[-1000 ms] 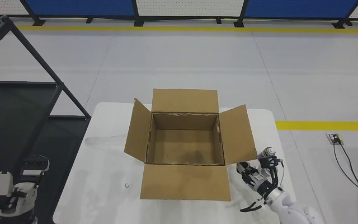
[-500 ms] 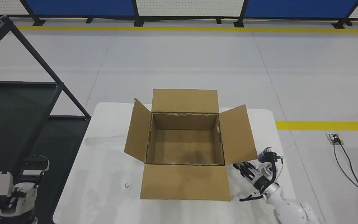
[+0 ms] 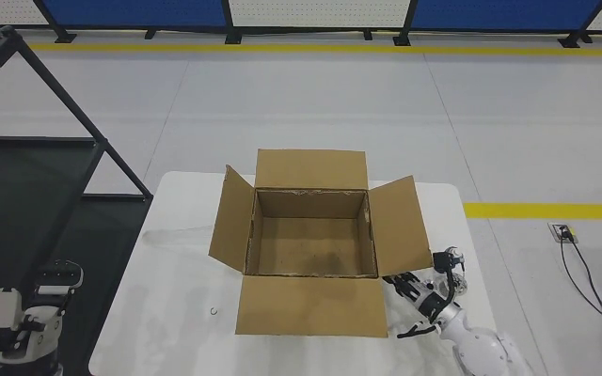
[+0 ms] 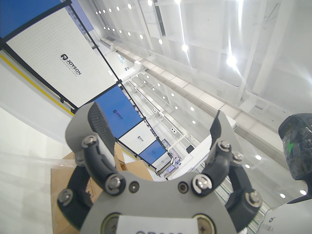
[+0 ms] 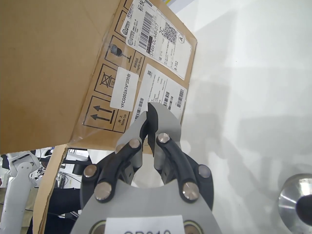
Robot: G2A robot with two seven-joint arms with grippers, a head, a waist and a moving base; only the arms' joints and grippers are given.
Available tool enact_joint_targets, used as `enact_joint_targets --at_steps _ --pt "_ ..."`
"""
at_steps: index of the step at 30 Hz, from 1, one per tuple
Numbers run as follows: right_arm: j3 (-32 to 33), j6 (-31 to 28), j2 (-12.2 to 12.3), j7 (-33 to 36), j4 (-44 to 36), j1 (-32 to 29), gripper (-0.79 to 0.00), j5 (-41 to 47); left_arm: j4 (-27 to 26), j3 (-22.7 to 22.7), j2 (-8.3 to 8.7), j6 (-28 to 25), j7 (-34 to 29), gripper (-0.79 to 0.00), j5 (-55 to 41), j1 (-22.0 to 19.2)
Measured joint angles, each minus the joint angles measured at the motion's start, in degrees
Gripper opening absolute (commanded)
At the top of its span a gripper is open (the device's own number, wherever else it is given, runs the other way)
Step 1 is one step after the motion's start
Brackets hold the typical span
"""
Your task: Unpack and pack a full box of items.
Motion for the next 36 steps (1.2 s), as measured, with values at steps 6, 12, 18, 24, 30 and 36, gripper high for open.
enact_joint_targets --at_steps 6,12,18,24,30,36 --pt "-0.4 -1.6 0.3 1.2 -0.5 -0.2 -0.785 0.0 0.0 0.0 0.0 0.0 0.0 0.0 0.0 0.0" --pt "-1.4 -2.8 0.6 2.5 -0.6 0.4 -0.785 -0.8 0.0 0.0 0.0 0.0 0.0 0.0 0.0 0.0" --pt "-2.1 -3.8 0.9 2.6 -0.4 0.8 -0.785 -1.7 0.0 0.0 0.0 0.0 0.0 0.0 0.0 0.0" --pt "-2.0 -3.9 1.2 2.1 -0.6 0.6 -0.785 -1.9 0.0 0.0 0.0 0.0 0.0 0.0 0.0 0.0" --pt "1.6 -3.4 1.9 -0.7 -3.1 -1.5 -0.785 -3.4 0.0 0.0 0.0 0.0 0.0 0.0 0.0 0.0" --pt "8.7 0.4 3.0 -6.4 -12.7 -8.2 -0.785 -11.8 0.0 0.0 0.0 0.0 0.0 0.0 0.0 0.0"
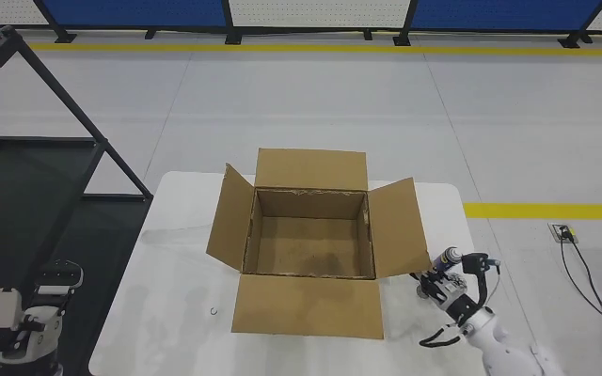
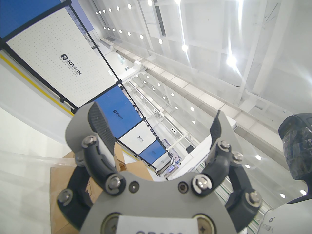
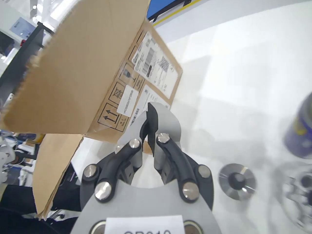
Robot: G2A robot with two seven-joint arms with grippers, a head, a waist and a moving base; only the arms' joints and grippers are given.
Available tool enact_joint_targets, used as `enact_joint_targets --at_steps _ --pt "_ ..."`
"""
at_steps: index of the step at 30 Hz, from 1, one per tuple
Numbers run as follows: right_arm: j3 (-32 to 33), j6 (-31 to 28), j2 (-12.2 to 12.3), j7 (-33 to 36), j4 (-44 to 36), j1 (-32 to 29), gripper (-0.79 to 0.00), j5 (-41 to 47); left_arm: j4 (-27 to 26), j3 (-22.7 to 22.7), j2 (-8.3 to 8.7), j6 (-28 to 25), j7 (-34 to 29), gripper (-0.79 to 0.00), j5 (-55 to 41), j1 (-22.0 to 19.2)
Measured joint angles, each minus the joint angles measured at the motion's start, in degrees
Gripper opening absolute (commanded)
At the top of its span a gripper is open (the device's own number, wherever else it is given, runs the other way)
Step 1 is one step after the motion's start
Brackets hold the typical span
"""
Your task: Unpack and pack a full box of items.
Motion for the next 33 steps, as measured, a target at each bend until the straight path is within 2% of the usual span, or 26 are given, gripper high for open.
enact_joint_targets --at_steps 3,4,5,6,7,10,26,33 --pt "3.2 2.1 0.3 -2.0 -5.2 -3.9 -0.785 -3.8 0.0 0.0 0.0 0.0 0.0 0.0 0.0 0.0" --pt "4.3 2.4 0.5 -2.1 -7.0 -5.2 -0.656 -4.9 0.0 0.0 0.0 0.0 0.0 0.0 0.0 0.0" --pt "5.2 2.6 0.6 -2.0 -8.1 -6.2 -0.409 -5.4 0.0 0.0 0.0 0.0 0.0 0.0 0.0 0.0" --pt "6.1 2.8 0.7 -1.9 -9.1 -7.0 -0.065 -5.7 0.0 0.0 0.0 0.0 0.0 0.0 0.0 0.0" --pt "7.3 3.2 0.8 -1.6 -10.2 -8.0 0.0 -6.1 0.0 0.0 0.0 0.0 0.0 0.0 0.0 0.0" --pt "9.1 4.0 1.0 -1.0 -11.8 -9.6 0.0 -6.9 0.0 0.0 0.0 0.0 0.0 0.0 0.0 0.0" --pt "8.7 3.7 1.0 -1.2 -11.3 -9.0 0.0 -7.6 0.0 0.0 0.0 0.0 0.0 0.0 0.0 0.0" --pt "10.5 -6.3 2.3 0.4 -10.3 -7.7 0.0 -17.2 0.0 0.0 0.0 0.0 0.0 0.0 0.0 0.0"
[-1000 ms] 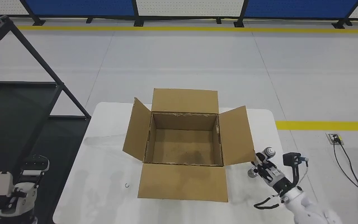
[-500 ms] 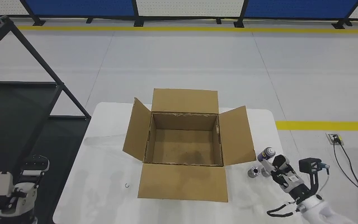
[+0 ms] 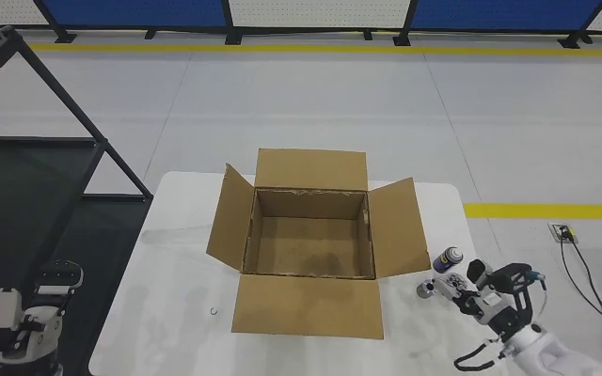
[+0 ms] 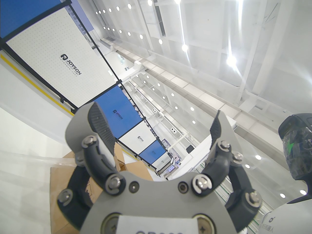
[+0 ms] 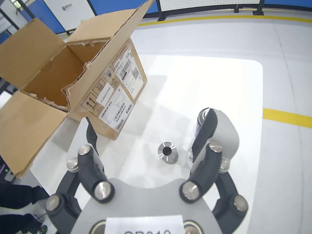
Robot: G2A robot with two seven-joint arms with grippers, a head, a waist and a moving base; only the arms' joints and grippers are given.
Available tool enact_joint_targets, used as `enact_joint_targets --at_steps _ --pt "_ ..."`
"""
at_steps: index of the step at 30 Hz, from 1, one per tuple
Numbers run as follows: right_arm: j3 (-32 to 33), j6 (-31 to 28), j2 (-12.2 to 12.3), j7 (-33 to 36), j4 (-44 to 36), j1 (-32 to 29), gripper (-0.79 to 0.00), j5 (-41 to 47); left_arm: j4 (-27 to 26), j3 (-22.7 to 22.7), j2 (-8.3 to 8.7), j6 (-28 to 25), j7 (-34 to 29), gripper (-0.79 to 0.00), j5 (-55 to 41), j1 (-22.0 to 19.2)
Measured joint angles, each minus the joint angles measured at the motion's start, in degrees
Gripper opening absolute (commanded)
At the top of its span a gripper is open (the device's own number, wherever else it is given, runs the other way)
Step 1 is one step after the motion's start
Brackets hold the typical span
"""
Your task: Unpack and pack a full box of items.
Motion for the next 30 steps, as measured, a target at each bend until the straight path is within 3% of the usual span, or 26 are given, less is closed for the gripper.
enact_joint_targets --at_steps 7,13,17,30 --pt "1.7 -13.7 1.9 5.3 1.2 2.3 0.0 -12.5 0.0 0.0 0.0 0.0 0.0 0.0 0.0 0.0" --pt "-1.1 -21.0 3.2 9.9 3.1 6.4 0.0 -21.0 0.0 0.0 0.0 0.0 0.0 0.0 0.0 0.0" --pt "-1.1 -22.3 3.6 9.5 5.8 8.2 0.0 -21.3 0.0 0.0 0.0 0.0 0.0 0.0 0.0 0.0" --pt "-2.8 -21.4 3.7 9.0 4.3 8.2 0.0 -23.6 0.0 0.0 0.0 0.0 0.0 0.0 0.0 0.0"
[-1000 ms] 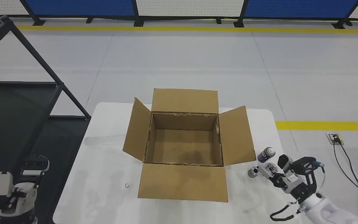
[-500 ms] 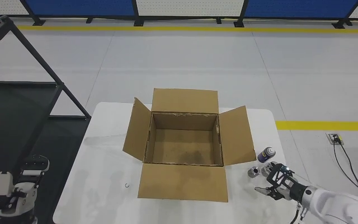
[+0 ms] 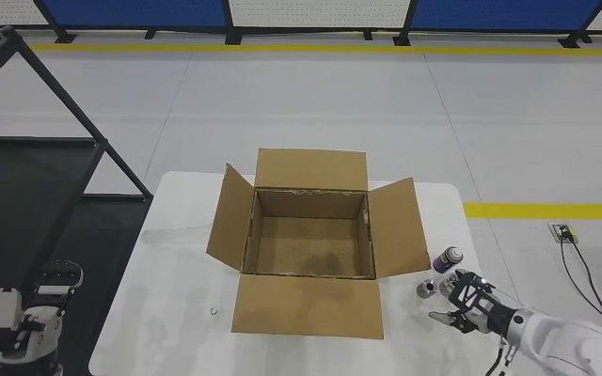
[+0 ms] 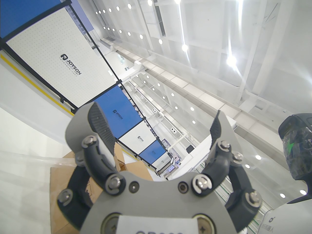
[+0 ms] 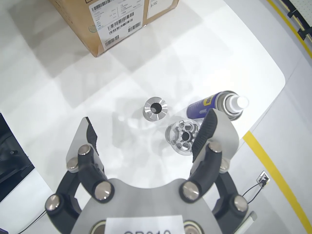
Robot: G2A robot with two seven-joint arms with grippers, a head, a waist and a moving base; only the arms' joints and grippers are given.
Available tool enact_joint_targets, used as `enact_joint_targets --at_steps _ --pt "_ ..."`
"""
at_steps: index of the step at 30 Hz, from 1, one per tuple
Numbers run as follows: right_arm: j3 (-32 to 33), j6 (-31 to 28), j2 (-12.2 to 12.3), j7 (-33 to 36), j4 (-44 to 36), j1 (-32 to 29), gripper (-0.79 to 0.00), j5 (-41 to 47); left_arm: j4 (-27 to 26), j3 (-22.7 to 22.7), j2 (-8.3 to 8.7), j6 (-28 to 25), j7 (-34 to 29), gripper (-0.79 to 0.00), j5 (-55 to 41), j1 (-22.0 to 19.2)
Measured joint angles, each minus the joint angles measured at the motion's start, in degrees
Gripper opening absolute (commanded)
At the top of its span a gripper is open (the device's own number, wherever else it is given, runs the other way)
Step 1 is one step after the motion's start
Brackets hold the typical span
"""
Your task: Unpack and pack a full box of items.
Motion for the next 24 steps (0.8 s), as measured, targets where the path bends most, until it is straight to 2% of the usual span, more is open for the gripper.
enact_joint_targets --at_steps 7,10,12,14,15,24 --pt "-6.1 0.6 0.3 2.4 2.6 5.0 0.0 -3.6 0.0 0.0 0.0 0.0 0.0 0.0 0.0 0.0" --pt "-8.0 0.1 0.5 4.0 5.2 7.8 -0.126 -3.9 0.0 0.0 0.0 0.0 0.0 0.0 0.0 0.0" --pt "-9.1 0.2 0.5 4.7 6.8 9.2 -0.277 -3.7 0.0 0.0 0.0 0.0 0.0 0.0 0.0 0.0" --pt "-9.9 -0.2 0.6 4.6 8.5 10.5 -0.311 -3.0 0.0 0.0 0.0 0.0 0.0 0.0 0.0 0.0" --pt "-10.1 -0.5 0.6 4.5 9.0 10.9 -0.354 -2.8 0.0 0.0 0.0 0.0 0.0 0.0 0.0 0.0" --pt "-11.6 1.2 1.1 5.3 11.0 12.1 -0.403 -3.0 0.0 0.0 0.0 0.0 0.0 0.0 0.0 0.0"
